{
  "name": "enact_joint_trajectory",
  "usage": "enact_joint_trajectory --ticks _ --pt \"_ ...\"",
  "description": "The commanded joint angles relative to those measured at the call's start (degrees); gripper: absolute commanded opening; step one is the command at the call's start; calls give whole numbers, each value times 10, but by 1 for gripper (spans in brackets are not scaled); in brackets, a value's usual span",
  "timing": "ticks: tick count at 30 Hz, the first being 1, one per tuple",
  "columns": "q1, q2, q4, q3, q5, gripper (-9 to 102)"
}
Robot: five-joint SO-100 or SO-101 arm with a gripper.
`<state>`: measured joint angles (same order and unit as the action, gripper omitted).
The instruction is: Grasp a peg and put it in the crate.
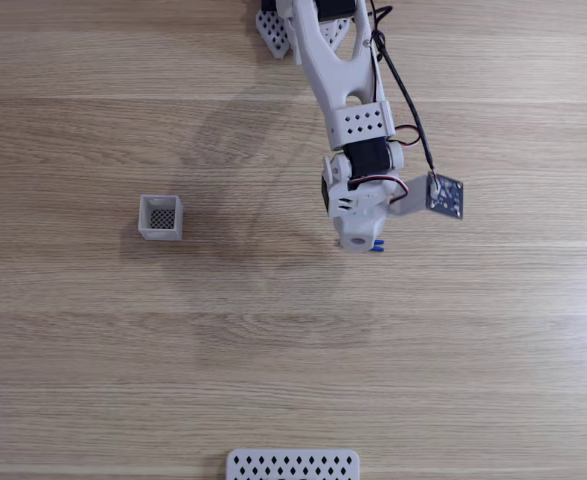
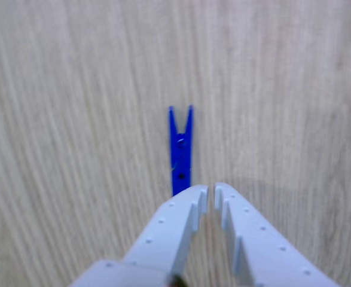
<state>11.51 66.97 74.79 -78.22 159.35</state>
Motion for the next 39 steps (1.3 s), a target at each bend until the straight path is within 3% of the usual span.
enact_joint_trajectory --ticks 1,7,20,25,39 --pt "0 25 -44 45 -33 0" --pt "1 23 -83 44 -33 2" --pt "-1 25 -62 49 -33 27" --pt "-1 23 -6 52 -32 25" --pt "10 -8 3 47 -33 20"
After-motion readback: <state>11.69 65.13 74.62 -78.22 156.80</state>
